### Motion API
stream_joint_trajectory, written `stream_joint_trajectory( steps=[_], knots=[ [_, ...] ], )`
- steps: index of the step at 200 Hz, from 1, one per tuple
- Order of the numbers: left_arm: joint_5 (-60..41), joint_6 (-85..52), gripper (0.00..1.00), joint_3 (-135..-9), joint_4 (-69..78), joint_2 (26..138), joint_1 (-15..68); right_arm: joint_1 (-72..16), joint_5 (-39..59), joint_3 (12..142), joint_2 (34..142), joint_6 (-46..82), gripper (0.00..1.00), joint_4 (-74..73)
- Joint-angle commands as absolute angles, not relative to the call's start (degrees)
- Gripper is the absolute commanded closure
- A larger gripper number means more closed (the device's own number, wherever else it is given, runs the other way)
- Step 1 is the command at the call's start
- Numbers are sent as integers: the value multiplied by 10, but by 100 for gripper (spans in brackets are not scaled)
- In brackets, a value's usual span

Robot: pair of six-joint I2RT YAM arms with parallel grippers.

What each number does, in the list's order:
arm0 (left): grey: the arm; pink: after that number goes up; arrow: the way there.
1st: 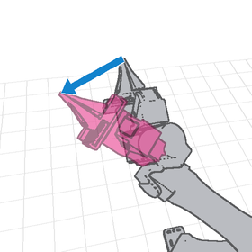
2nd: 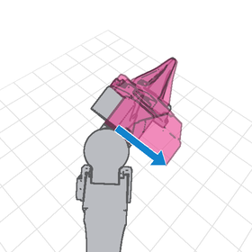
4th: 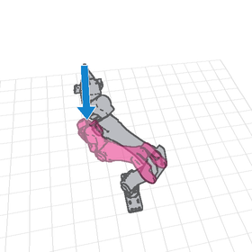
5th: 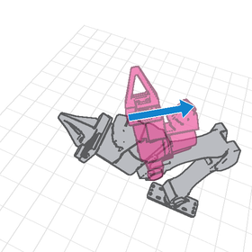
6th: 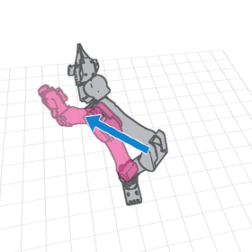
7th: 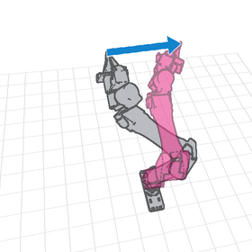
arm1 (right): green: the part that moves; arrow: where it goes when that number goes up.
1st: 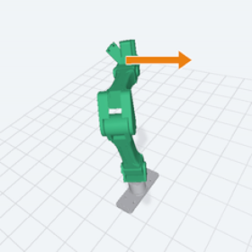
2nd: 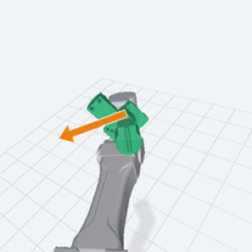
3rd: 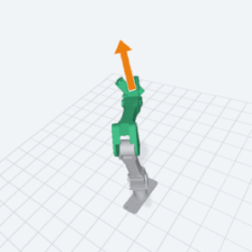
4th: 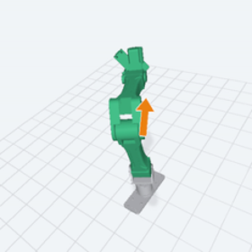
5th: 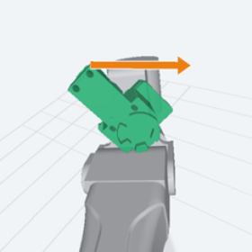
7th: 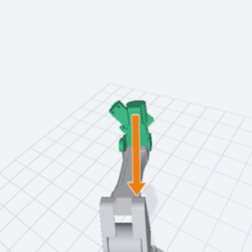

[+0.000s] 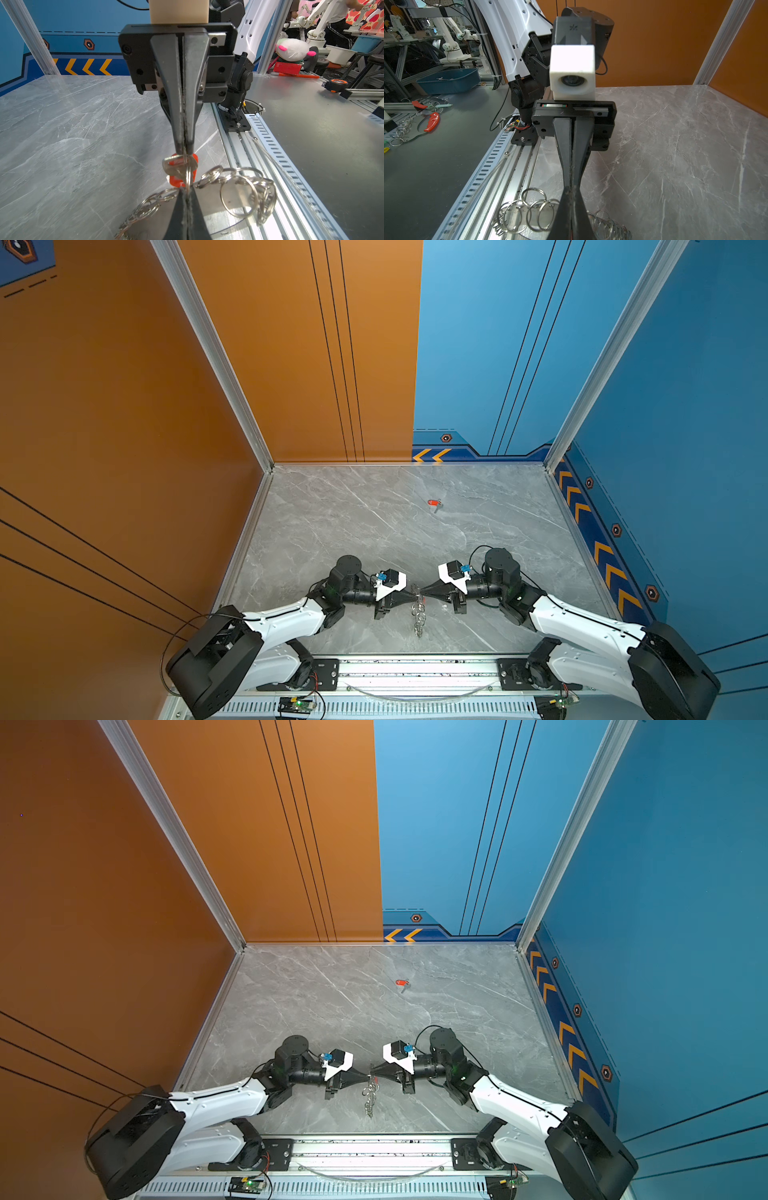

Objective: Put the keys on the keyring

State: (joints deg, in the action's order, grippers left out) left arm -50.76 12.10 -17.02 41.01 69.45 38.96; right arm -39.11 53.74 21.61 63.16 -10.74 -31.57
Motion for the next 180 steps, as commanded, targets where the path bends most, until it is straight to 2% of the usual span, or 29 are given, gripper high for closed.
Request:
stream_joint_trajectory(
  steps=[1,180],
  knots=[
    [-528,114,100,-186,431,690,385,-390,531,208,627,-116,100,-317],
    [-526,108,100,-189,431,694,383,-394,528,205,622,-121,100,-321]
  ],
)
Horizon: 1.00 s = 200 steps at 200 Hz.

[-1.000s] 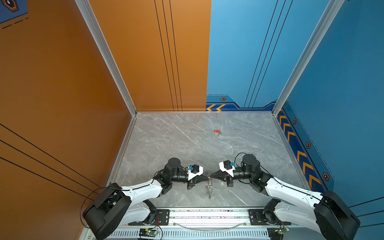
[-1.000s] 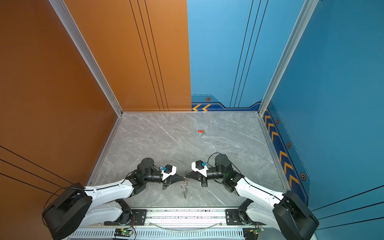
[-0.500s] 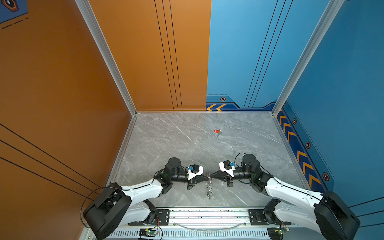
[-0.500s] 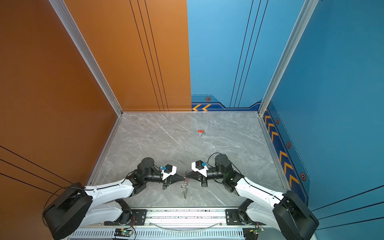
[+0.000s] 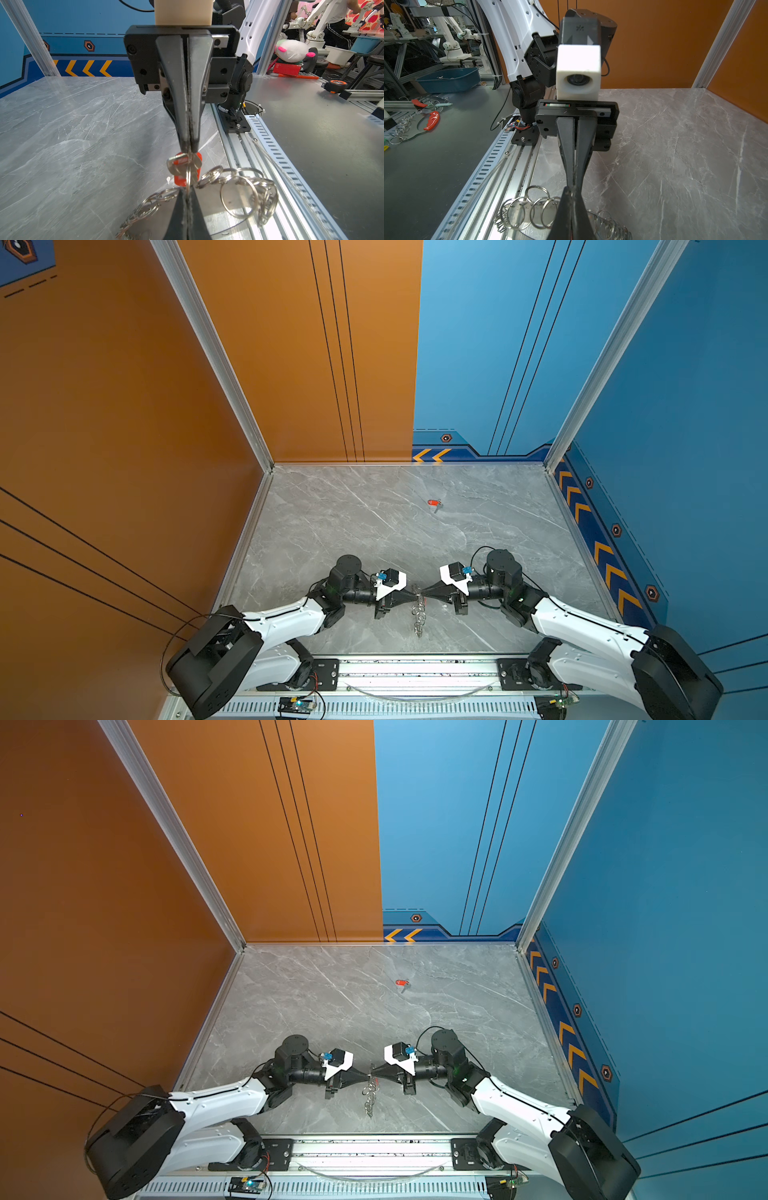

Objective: Put the keys on the keyring

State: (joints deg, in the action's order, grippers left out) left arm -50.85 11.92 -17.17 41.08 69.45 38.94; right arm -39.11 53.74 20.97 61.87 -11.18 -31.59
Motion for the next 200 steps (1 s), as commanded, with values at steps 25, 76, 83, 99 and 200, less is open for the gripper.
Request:
stream_joint_trajectory(
  steps=[25,76,83,99,200],
  knots=[
    [-536,106,100,-188,432,695,383,-394,526,205,622,-119,100,-327],
    [-541,102,100,-191,436,700,383,-394,523,206,629,-119,100,-328],
    [-542,102,100,-190,436,700,383,-395,522,206,629,-119,100,-329],
    [-543,101,100,-191,436,700,383,-395,522,206,629,-120,100,-327],
    [-539,101,100,-195,435,712,381,-388,531,204,601,-118,100,-323]
  ],
)
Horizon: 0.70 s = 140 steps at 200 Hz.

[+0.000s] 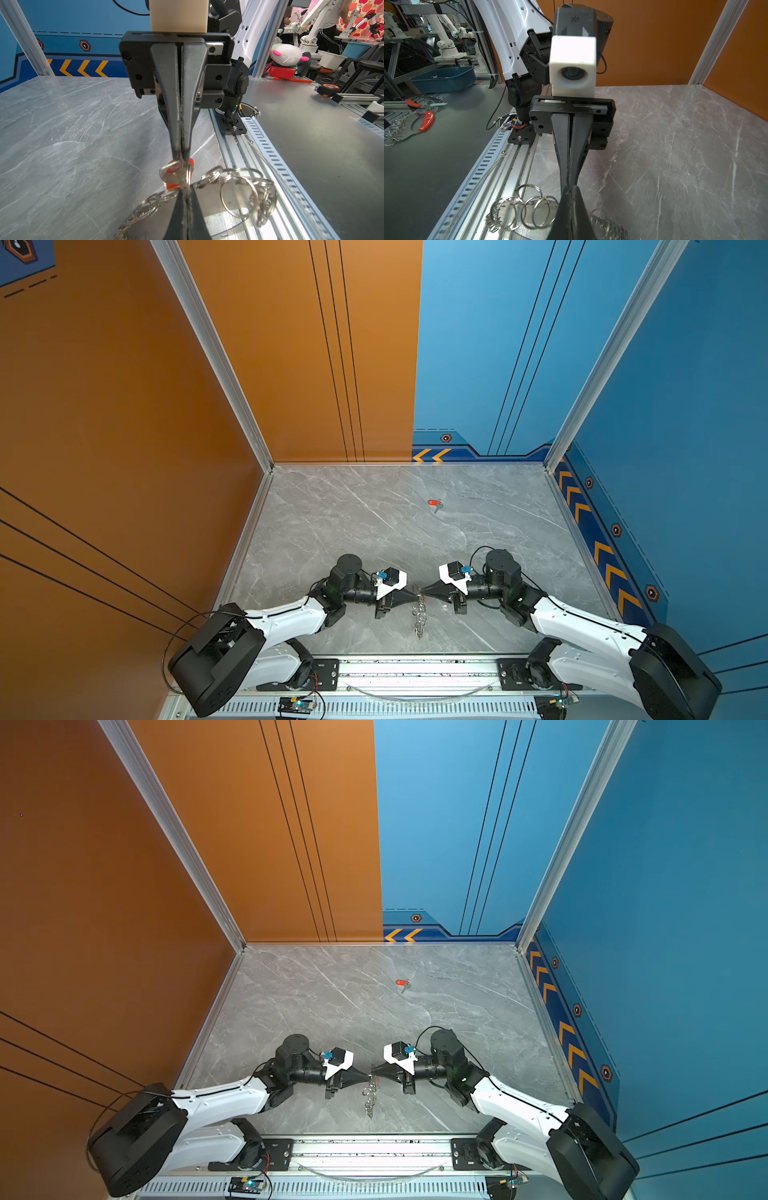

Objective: Put the keys on the keyring

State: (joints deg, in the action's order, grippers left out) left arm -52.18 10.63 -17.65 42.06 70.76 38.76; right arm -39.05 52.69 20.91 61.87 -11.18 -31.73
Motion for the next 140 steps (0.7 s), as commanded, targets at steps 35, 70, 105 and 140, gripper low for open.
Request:
stream_joint_trajectory(
  steps=[35,70,105,140],
  knots=[
    [-538,100,100,-195,436,710,379,-388,537,205,608,-116,100,-323],
    [-541,99,100,-196,435,710,379,-391,534,206,616,-119,100,-325],
    [-542,98,100,-197,436,712,380,-392,534,208,621,-118,100,-326],
    [-544,98,100,-197,436,713,379,-394,534,207,624,-118,100,-328]
  ],
)
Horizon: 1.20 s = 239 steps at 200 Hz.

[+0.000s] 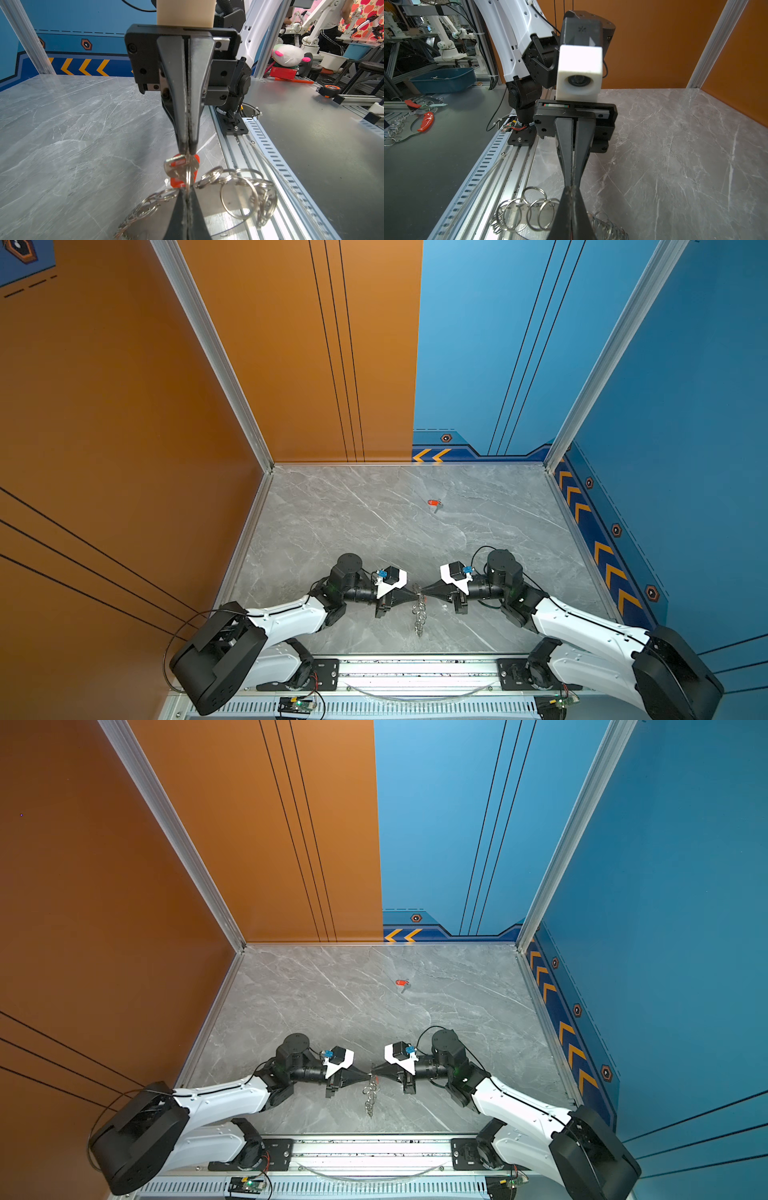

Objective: Put the keys on the keyring

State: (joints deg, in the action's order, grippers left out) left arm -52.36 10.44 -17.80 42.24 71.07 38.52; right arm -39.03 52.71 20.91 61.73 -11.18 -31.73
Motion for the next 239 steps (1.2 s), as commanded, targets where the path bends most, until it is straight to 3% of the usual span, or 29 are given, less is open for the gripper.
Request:
stream_joint_trajectory(
  steps=[1,239],
  knots=[
    [-544,98,100,-197,436,713,380,-394,534,207,624,-118,100,-328],
    [-541,96,100,-196,435,713,378,-395,529,207,616,-120,100,-321]
  ],
)
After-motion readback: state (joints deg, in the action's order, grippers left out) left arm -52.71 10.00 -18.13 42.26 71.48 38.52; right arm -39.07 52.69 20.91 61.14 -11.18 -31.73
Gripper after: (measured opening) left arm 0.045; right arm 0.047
